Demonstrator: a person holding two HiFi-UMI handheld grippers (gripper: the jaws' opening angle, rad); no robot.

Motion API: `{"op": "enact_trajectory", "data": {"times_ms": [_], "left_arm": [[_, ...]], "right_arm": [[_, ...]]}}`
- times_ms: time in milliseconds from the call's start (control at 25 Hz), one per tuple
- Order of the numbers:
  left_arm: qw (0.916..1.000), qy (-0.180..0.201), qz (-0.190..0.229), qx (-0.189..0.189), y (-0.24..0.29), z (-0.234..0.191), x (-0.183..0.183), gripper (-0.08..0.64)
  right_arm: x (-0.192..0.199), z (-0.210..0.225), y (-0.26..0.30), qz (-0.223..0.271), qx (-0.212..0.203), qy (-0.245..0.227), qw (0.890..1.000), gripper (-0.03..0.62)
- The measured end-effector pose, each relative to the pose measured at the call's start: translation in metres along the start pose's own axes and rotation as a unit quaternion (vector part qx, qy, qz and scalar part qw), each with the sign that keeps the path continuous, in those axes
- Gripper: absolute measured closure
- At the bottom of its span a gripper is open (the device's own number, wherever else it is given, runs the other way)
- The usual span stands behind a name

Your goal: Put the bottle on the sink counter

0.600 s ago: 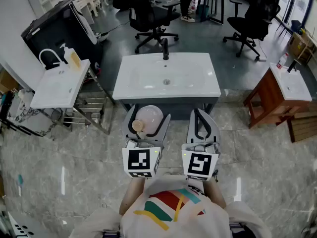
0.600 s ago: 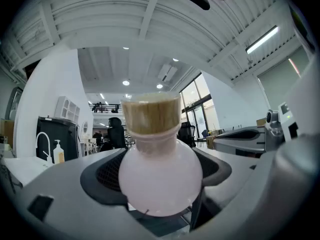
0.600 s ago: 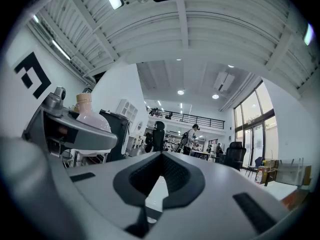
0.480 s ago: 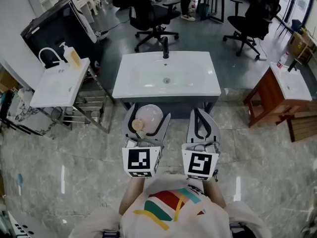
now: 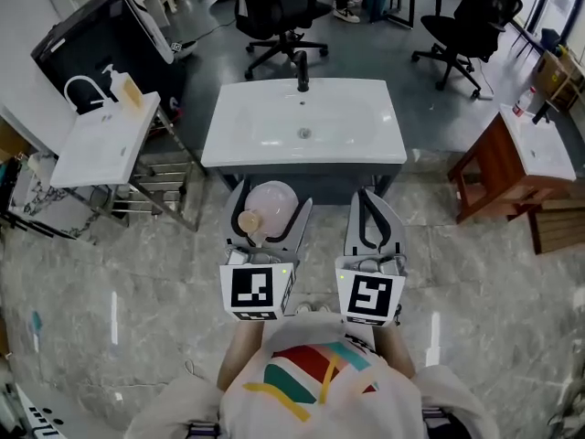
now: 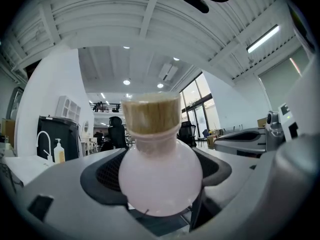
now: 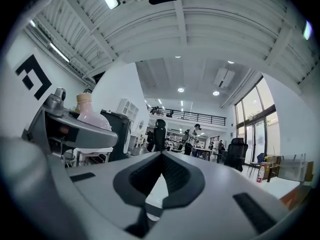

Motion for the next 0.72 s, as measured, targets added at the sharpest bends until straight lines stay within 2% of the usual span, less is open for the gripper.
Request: {"op": "enact_trajectory", "data": {"times_ms": [120,280,720], "left_arm": [[1.0000,-0.001,0.000,-0.005,0.000,0.001,0.005,0.153],[0.9999,-0.004,0.003,-0.013,-0.003,0.003,0.010,0.153],[0.9994,-0.006,0.004,-0.034,-0.008,0.001,0.019,0.153]], "right_arm": [[0.001,0.004,0.001,0.016,-0.005,0.010,1.000,0.580],[0.010,0.004,0.000,0.020,-0.014,0.001,1.000,0.580],[0.016,0.008,-0.004,0.027,-0.028,0.027,0.999,0.580]]}}
Point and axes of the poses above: the fingertips, and each gripper's own axes: y forward along the fingers, z to its right, x out of its underside, the point moved 1 cm from there along -y, backward along the fingers, and after that the axes turned 5 degrees about -y, right-handed, at the moved point
